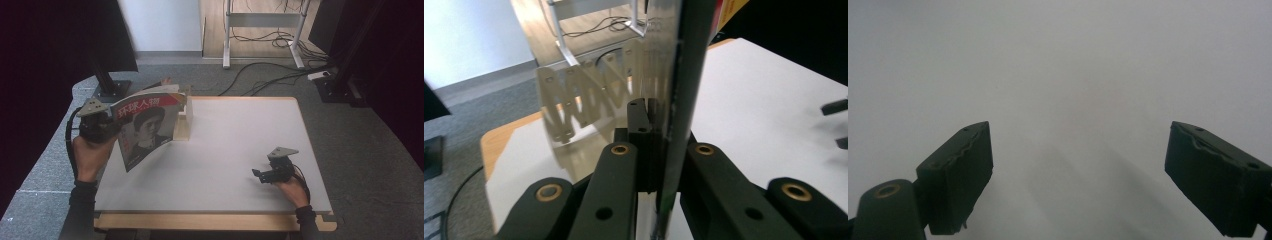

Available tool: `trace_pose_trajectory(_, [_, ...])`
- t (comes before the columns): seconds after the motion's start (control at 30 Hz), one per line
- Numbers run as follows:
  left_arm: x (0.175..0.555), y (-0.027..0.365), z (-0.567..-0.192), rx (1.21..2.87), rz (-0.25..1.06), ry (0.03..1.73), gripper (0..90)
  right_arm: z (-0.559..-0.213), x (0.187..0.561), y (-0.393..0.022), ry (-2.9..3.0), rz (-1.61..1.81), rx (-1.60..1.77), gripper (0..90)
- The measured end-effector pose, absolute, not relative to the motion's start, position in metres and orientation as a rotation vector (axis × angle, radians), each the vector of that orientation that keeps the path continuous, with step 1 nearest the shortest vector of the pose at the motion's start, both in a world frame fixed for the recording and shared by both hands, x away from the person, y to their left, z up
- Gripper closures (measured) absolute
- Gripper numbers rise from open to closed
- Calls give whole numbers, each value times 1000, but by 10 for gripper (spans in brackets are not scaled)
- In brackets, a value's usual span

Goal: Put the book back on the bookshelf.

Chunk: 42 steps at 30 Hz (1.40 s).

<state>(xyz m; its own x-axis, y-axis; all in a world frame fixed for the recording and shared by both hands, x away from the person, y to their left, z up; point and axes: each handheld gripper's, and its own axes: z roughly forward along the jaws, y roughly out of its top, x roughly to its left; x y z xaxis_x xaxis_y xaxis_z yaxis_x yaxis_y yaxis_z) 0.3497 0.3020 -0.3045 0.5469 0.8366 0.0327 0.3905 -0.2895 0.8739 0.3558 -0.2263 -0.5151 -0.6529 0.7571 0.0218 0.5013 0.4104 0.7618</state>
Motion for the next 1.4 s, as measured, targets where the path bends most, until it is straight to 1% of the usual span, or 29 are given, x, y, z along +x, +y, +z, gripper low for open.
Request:
trace_pose_trajectory(0.4, [358,327,-305,1841,653,1111,871,-533,353,-231,2356,1055,1130,112])
trace_pose_trajectory(0.53, [365,330,-307,1823,659,1136,871,-534,353,-231,2352,1059,1125,111])
trace_pose_trajectory(0.87, [394,322,-316,1771,672,1170,871,-534,352,-231,2356,1058,1121,108])
trace_pose_trajectory(1.13, [421,309,-333,1728,722,1188,870,-534,352,-231,2354,1059,1120,107])
trace_pose_trajectory(1.27, [427,308,-346,1673,728,1168,869,-534,353,-231,2351,1063,1119,107])
trace_pose_trajectory(1.4, [429,310,-357,1657,718,1174,865,-534,353,-232,2354,1065,1121,107])
